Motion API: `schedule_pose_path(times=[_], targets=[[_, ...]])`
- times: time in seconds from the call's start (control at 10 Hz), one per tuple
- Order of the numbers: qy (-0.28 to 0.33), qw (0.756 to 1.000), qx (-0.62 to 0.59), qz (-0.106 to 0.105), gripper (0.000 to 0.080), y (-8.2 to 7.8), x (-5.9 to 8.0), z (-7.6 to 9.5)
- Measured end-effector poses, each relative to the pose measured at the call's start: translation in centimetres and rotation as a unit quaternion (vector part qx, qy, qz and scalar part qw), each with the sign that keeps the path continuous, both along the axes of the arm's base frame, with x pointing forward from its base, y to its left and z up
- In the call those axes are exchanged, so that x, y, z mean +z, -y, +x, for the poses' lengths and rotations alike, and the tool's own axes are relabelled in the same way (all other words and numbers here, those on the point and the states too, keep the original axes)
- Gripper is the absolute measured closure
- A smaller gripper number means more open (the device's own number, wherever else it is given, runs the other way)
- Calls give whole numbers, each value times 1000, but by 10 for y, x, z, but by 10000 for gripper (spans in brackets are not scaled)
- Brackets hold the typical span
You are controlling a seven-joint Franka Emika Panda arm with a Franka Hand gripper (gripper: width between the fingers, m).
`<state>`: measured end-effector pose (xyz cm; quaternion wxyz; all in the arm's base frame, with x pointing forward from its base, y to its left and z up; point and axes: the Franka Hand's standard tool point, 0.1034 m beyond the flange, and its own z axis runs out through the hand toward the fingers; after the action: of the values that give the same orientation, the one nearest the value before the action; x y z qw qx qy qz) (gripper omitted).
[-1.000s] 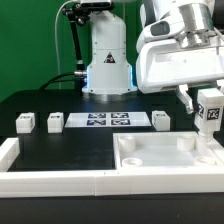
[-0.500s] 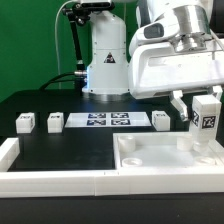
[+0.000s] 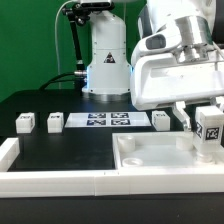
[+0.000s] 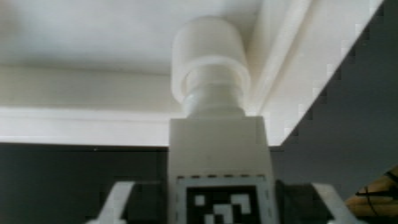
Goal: Assemble square table
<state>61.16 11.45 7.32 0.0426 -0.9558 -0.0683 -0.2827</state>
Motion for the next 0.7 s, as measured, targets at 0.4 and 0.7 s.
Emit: schedule_pose_path(times=[0.4,0.7], targets=[[15,1000,-1,-1,511,-2,-8,-4],[4,1000,0,-1,511,-1,-7,-3]])
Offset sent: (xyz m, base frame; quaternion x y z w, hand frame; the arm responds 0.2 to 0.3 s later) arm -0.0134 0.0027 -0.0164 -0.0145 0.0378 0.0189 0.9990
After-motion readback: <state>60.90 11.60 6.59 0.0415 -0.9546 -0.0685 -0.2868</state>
